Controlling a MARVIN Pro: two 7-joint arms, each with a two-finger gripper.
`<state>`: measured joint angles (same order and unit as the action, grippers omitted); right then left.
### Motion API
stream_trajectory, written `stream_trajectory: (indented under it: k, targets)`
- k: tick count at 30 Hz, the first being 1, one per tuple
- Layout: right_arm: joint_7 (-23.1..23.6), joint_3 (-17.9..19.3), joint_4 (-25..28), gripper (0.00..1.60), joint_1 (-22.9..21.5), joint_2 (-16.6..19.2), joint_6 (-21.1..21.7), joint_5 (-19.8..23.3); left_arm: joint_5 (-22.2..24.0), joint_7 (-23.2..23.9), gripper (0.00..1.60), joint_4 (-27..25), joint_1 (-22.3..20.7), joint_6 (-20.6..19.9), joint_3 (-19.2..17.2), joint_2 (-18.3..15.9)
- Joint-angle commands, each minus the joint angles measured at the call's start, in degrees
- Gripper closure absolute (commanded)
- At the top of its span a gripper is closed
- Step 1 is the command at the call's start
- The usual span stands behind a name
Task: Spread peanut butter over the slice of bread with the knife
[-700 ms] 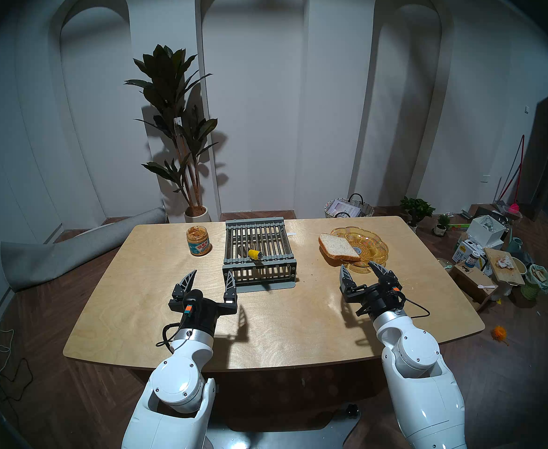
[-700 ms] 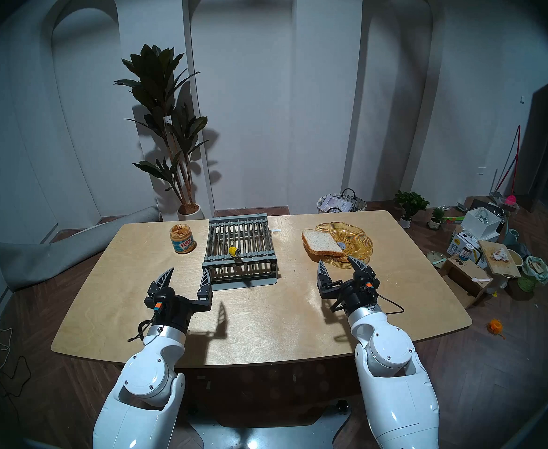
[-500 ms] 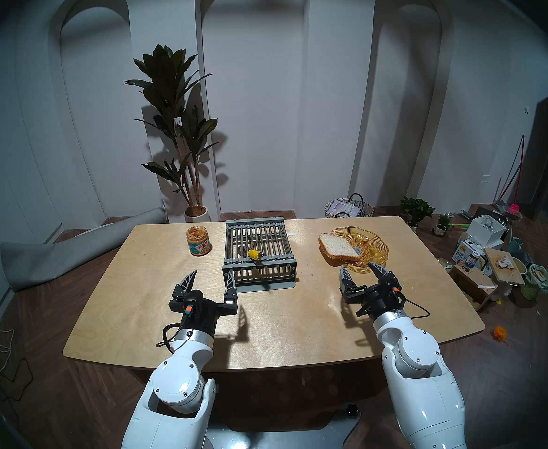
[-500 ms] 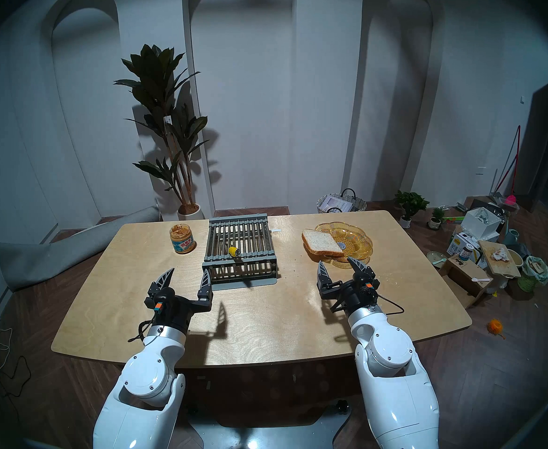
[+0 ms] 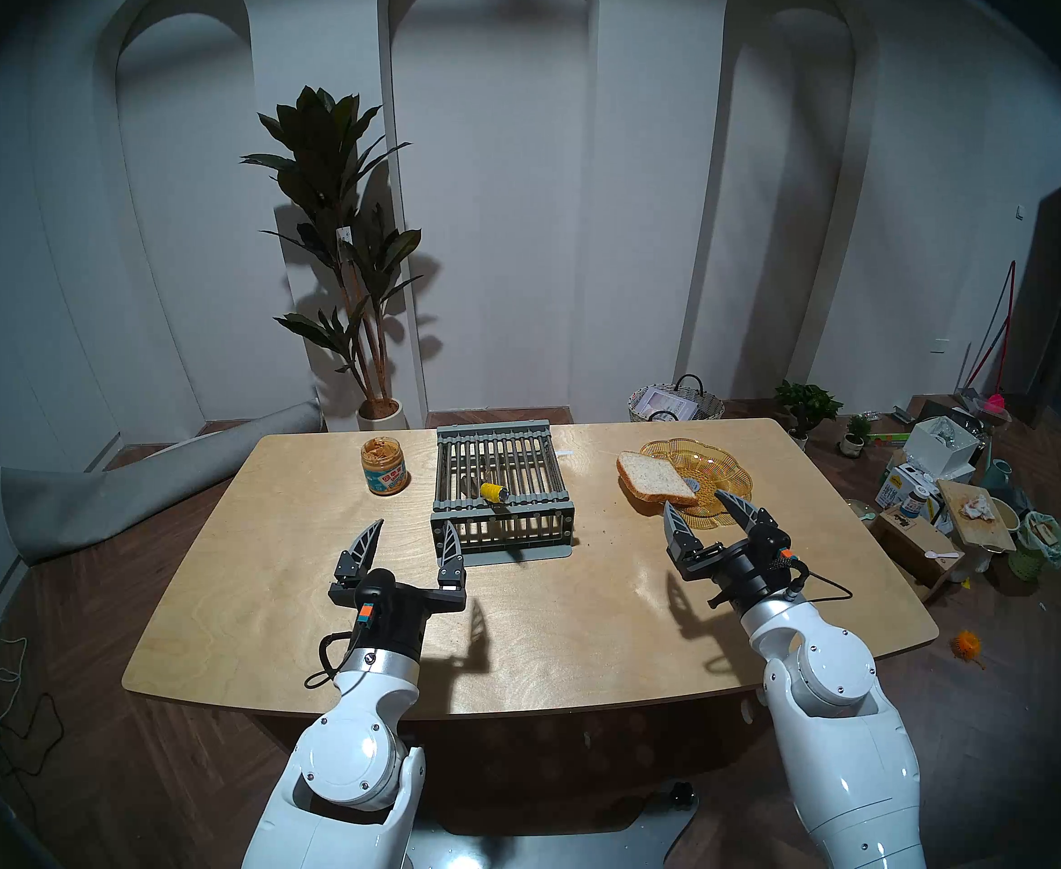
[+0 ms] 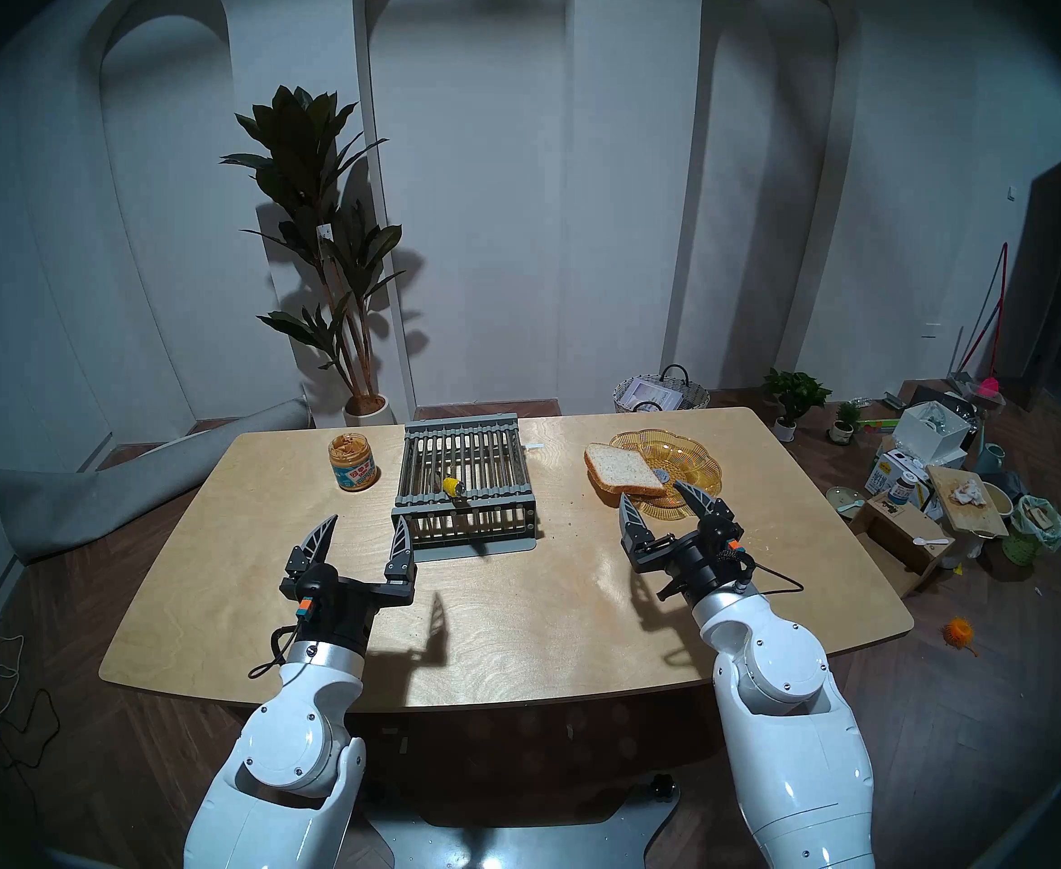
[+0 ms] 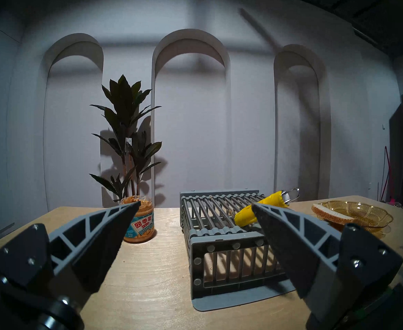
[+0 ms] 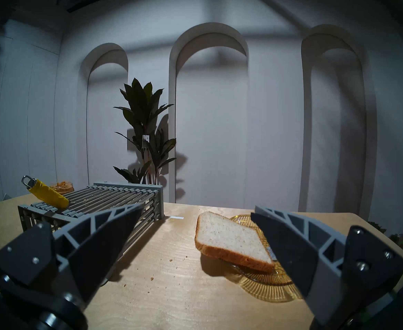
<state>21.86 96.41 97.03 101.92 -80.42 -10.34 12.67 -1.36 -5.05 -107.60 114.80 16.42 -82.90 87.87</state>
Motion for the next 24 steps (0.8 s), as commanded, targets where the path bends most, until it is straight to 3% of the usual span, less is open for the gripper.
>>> stream_trajectory:
  k: [1,6,8,14,24]
  targets:
    - [1.74,1.79,-0.94,0.0,-3.89,1.52,-1.5,2.1,0.64,0.4,0.0,-1.36,-2.42,2.4,2.37,-0.41]
    - [2.37,3.48,-3.63,0.0,-6.45,2.63,-1.61,2.89,-1.09,0.57,0.0,-0.53,-7.47,0.36,4.99,-0.6]
    - [2.39,3.71,-3.72,0.0,-6.67,2.71,-1.49,3.05,-1.13,0.52,0.0,-0.91,-7.64,-0.04,5.37,-0.71]
    - [3.38,5.88,-6.2,0.0,-8.93,4.0,-1.91,4.3,-0.82,-1.91,0.0,-1.06,-11.44,-2.81,11.64,-2.73]
    - [3.68,7.98,-8.74,0.0,-11.4,4.75,-2.98,5.31,-4.49,-12.67,0.0,3.97,-16.65,-4.1,18.9,-4.19]
